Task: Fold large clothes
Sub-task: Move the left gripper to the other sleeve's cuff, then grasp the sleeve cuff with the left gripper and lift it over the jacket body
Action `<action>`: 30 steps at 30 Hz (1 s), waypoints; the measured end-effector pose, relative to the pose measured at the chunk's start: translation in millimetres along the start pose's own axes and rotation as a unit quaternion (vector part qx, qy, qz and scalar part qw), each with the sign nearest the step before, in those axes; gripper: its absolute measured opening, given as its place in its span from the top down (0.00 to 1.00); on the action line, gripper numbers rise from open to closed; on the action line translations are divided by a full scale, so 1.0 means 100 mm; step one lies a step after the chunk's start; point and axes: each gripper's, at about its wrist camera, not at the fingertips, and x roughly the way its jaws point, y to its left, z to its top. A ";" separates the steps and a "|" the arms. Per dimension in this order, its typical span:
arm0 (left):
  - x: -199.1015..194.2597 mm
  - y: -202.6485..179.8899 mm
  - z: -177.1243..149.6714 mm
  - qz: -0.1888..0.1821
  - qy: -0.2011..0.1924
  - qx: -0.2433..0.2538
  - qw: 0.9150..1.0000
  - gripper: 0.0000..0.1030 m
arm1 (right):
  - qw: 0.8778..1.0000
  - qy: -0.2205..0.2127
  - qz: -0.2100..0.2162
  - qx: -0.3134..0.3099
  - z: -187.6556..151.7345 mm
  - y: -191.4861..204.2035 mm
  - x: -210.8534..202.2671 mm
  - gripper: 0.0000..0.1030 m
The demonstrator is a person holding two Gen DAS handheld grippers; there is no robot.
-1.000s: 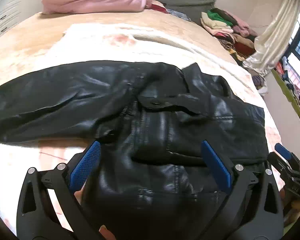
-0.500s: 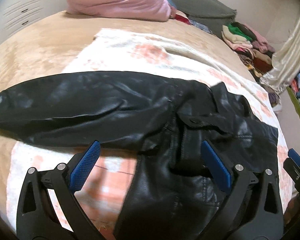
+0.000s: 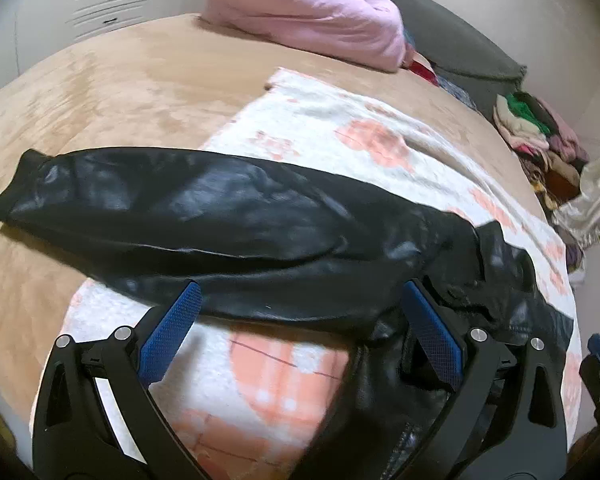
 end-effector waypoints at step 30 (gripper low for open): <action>-0.05 1.42 0.26 0.085 -0.022 -0.234 0.968 0.09 | 0.993 0.022 0.082 -0.081 0.27 1.10 0.49 0.04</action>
